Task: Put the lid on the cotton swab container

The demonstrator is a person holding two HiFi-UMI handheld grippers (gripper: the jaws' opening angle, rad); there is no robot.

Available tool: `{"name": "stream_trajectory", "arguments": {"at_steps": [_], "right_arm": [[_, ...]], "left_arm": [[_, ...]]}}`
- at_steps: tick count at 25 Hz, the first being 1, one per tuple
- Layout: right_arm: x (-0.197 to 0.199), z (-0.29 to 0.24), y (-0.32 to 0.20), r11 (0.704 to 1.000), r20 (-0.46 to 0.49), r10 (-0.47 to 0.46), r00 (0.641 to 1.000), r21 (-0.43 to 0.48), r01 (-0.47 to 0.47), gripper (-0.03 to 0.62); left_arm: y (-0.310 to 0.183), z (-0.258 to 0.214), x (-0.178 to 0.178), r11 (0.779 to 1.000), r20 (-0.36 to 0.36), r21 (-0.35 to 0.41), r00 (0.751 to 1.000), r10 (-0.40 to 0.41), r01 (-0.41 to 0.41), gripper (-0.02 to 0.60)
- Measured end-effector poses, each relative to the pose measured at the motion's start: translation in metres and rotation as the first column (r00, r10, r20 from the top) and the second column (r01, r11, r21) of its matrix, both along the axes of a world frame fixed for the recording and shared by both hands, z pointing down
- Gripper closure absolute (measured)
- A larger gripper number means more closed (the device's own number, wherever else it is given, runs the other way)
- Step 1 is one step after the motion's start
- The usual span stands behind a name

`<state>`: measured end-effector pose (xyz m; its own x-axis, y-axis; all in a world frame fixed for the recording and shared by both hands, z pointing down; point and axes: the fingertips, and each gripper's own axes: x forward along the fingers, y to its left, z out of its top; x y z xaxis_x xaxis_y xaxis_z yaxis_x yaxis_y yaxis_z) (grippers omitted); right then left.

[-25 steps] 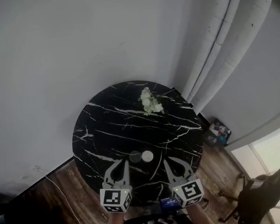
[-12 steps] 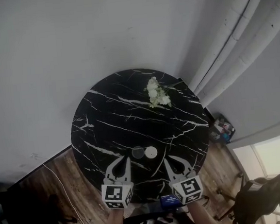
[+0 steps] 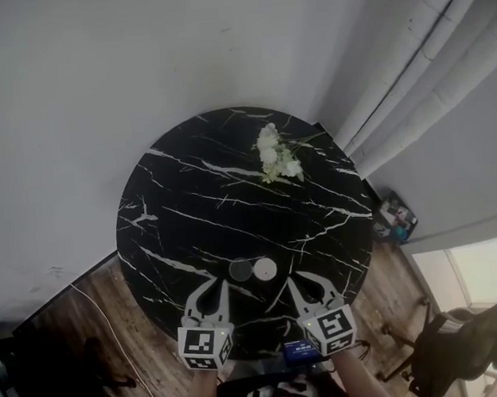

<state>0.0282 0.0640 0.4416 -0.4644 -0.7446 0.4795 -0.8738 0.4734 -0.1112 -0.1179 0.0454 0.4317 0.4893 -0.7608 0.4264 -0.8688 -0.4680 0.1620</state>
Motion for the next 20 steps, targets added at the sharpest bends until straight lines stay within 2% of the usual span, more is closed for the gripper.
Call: {"name": "stream_trajectory", "arguments": {"at_steps": [7, 11, 20], "right_arm": [[0.004, 0.017, -0.007, 0.999, -0.016, -0.033, 0.999, -0.029, 0.033, 0.573], [-0.001, 0.025, -0.006, 0.996, -0.019, -0.064, 0.998, -0.055, 0.063, 0.572], [-0.015, 0.036, -0.007, 0.988, -0.018, -0.135, 0.991, -0.077, 0.134, 0.574]], "left_arm": [[-0.005, 0.015, -0.001, 0.999, 0.001, -0.035, 1.0, -0.012, 0.012, 0.566], [-0.008, 0.016, 0.0, 1.0, 0.017, -0.011, 1.0, -0.01, 0.011, 0.566], [-0.01, 0.027, 0.005, 0.999, -0.019, -0.044, 1.0, -0.001, 0.0, 0.565]]}}
